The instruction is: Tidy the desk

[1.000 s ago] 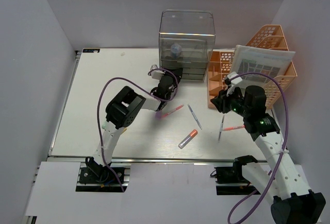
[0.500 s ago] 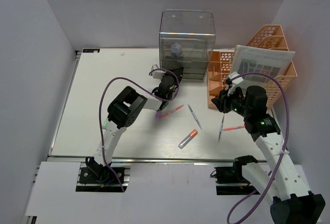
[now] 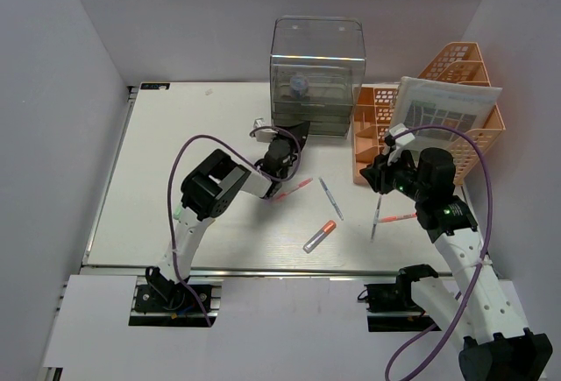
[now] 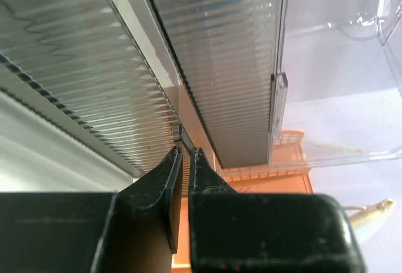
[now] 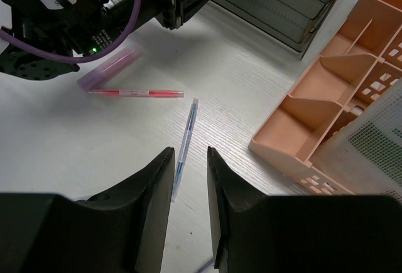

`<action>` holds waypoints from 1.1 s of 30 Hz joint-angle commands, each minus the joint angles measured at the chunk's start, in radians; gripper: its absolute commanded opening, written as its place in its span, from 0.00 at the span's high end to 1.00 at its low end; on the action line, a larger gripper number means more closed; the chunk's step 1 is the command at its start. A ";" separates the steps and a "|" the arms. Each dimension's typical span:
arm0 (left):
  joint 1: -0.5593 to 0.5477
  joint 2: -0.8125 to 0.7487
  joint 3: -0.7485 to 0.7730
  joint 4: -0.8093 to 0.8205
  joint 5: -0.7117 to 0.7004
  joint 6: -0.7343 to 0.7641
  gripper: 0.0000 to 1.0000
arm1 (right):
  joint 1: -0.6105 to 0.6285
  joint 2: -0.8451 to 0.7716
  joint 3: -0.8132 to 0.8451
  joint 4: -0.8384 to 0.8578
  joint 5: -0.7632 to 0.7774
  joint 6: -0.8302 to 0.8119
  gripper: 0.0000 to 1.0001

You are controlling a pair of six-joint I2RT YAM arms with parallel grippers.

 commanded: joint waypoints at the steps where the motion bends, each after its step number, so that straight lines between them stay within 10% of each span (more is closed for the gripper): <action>1: -0.003 -0.095 -0.042 0.017 0.010 0.030 0.94 | -0.010 -0.017 0.007 0.013 -0.016 0.000 0.67; 25: -0.021 -0.161 -0.160 0.023 0.057 0.027 0.91 | -0.021 -0.023 0.012 -0.002 -0.009 -0.005 0.66; 30: -0.021 -0.161 -0.165 0.020 0.066 0.022 0.87 | -0.023 -0.025 0.012 -0.004 -0.008 -0.005 0.66; 33: -0.021 -0.167 -0.160 -0.004 0.070 0.016 0.68 | -0.026 -0.026 0.013 -0.005 -0.006 -0.008 0.64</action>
